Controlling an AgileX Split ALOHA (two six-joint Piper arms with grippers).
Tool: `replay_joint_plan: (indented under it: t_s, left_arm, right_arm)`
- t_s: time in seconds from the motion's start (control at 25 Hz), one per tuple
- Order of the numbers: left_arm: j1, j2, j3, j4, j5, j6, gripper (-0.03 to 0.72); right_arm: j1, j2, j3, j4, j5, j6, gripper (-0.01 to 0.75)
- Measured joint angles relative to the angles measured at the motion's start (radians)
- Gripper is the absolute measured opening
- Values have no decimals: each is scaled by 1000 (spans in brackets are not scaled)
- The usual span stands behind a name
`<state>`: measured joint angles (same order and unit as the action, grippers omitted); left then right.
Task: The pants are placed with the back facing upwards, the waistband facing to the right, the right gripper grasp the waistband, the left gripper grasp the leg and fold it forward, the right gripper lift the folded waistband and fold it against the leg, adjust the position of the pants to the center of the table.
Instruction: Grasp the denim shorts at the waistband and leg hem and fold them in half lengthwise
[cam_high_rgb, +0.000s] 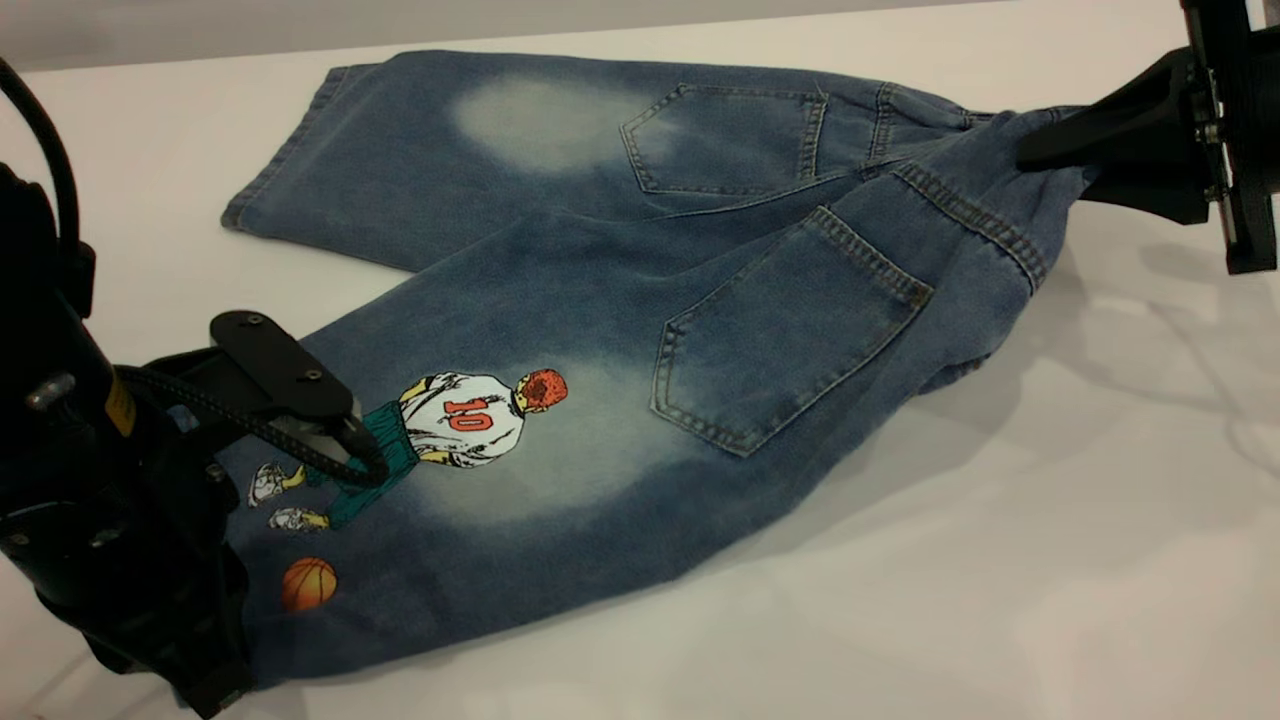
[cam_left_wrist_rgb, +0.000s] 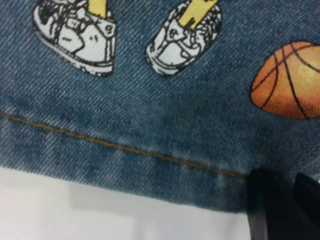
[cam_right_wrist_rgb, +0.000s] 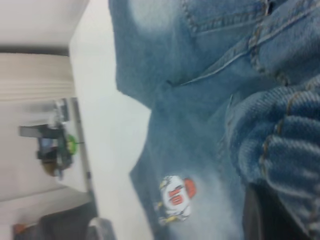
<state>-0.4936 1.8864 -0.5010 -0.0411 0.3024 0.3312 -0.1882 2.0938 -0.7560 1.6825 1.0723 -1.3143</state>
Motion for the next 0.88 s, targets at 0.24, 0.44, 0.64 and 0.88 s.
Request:
replay_joint_plan:
  t_s: [0.24,0.44,0.64,0.88]
  left_arm:
    - [-1,-228,0,32,146,3,39]
    - [3,-474,0,137,272,-73,38]
    - [3,-730,-1,353,271,-266,37]
    - [3,-867,-13,783,270,-653,37]
  right_arm:
    - [0,-1,100,7,68,-12,36]
    - [-7,-46,226,47,154,-100,36]
    - [-42,-167,347,64,149,-118,36]
    - [-42,-310,369,63,151,0,36]
